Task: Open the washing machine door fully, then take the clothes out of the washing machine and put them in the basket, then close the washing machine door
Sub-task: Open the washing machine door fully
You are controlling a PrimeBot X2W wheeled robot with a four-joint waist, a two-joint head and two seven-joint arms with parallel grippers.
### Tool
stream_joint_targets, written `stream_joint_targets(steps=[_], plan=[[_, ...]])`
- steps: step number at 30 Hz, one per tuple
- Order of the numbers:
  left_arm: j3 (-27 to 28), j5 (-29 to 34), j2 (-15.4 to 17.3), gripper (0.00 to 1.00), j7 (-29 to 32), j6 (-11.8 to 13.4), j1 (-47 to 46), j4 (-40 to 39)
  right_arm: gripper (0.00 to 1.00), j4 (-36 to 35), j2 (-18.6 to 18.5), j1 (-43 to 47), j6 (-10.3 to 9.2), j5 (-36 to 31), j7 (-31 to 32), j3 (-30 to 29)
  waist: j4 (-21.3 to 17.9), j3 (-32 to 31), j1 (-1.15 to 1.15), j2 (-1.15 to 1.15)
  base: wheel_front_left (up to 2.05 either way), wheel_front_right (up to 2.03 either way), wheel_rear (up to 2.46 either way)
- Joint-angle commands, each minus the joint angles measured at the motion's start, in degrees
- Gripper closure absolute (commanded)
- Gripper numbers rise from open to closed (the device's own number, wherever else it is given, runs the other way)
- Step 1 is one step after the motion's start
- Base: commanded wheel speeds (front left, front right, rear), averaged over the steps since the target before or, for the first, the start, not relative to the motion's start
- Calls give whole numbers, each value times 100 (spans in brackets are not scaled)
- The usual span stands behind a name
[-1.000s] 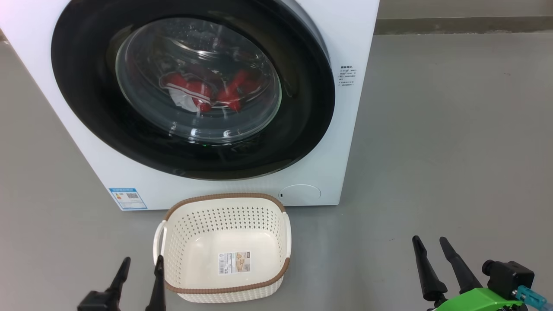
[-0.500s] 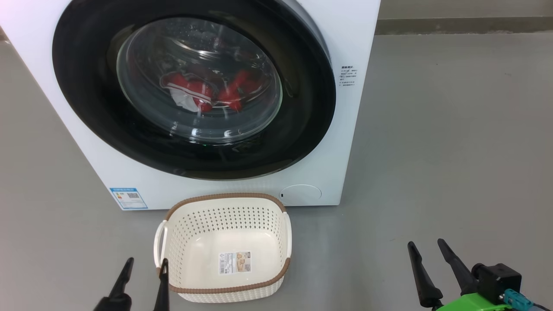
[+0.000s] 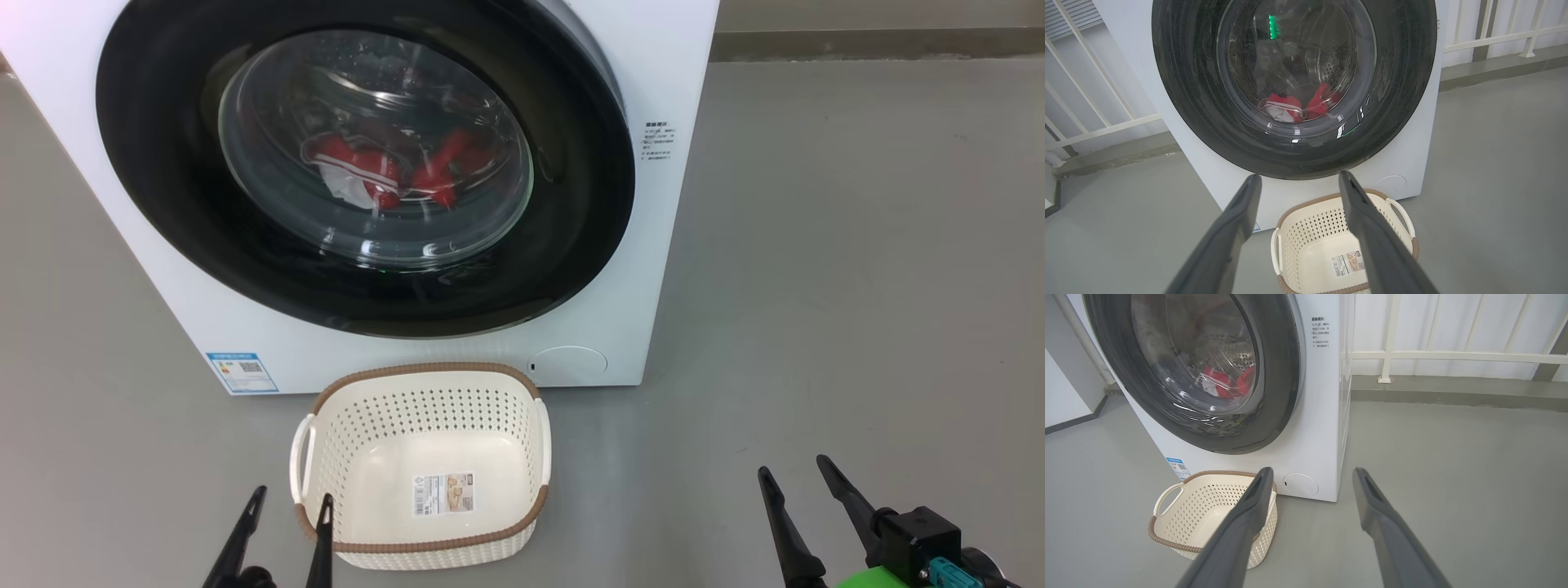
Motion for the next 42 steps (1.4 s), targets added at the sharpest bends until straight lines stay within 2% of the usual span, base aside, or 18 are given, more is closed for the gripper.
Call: stream_joint_targets(steps=[1, 42], plan=[[204, -26, 91, 0, -71, 65, -130, -173, 0, -152, -71, -85, 9, -15, -50, 144, 0, 3, 0, 0, 0, 0, 0], [379, -460, -37, 0, -71, -7, -109, -260, 0, -86, -71, -112, 9, 121, -114, 117, 4, 34, 0, 0, 0, 0, 0]])
